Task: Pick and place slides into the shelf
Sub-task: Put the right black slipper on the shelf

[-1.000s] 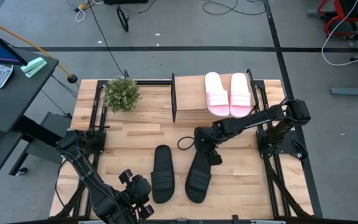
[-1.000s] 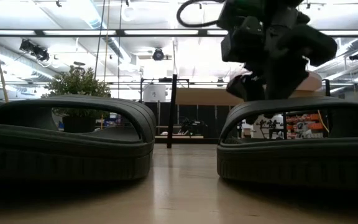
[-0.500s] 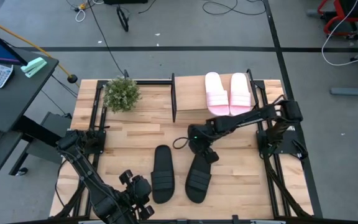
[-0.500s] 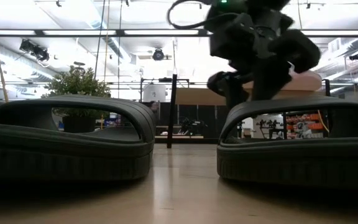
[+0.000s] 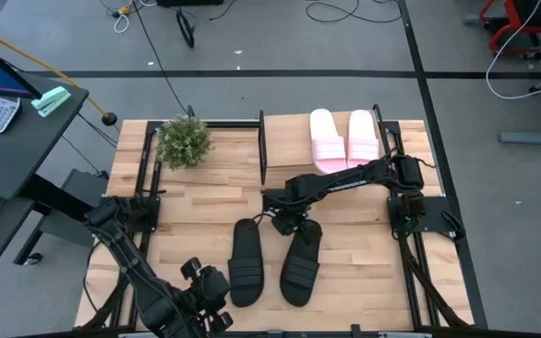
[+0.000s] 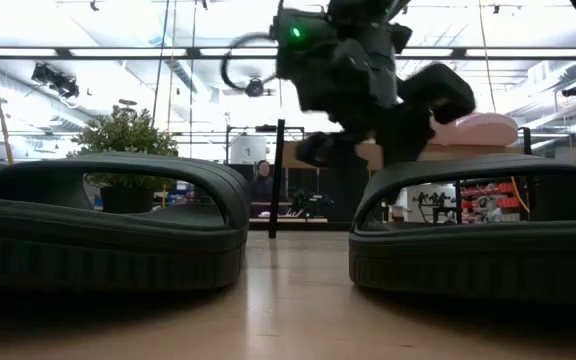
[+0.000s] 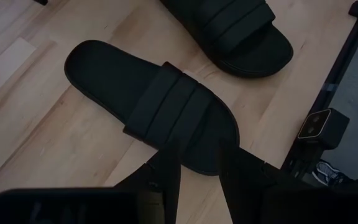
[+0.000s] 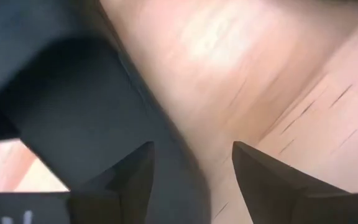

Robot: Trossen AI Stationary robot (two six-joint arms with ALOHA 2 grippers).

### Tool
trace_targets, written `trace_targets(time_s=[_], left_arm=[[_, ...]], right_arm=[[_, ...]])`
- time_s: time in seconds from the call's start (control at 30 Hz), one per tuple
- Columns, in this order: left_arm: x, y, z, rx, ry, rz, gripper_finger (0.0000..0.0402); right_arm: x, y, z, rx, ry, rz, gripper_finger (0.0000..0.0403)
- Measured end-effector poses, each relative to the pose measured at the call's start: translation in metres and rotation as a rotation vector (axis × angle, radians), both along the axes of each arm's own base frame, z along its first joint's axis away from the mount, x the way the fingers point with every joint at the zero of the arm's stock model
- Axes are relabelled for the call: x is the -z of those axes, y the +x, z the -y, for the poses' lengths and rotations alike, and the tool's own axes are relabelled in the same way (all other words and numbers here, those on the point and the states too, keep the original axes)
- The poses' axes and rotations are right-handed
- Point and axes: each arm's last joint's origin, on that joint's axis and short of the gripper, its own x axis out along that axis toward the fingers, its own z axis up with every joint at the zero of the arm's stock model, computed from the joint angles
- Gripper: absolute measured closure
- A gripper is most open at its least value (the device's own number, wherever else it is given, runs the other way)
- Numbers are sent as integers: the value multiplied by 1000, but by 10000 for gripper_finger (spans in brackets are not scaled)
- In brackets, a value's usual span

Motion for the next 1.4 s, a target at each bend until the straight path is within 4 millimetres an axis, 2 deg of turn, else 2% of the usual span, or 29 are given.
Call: trace_targets(time_s=[0.07, 0.27, 0.5, 0.73, 0.93, 1.17, 1.4], left_arm=[[0, -1, 1, 4, 0, 0, 294], [0, -3, 3, 11, 0, 0, 294], [0, -4, 4, 15, -1, 1, 294], [0, -7, 6, 22, -1, 1, 294], [0, -10, 9, 34, -1, 2, 294], [0, -16, 14, 49, -2, 5, 294], [1, -21, 19, 63, -3, 6, 294]], right_arm=[[0, 5, 0, -28, 4, -5, 180], [17, 9, 3, -105, 12, -184, 180], [27, 21, 0, -143, 42, -206, 180], [41, 14, -3, -134, 112, -344, 181], [42, 13, -11, -146, 121, -351, 194], [49, 11, -16, -154, 91, -328, 249], [49, 11, -20, -121, 76, -322, 354]])
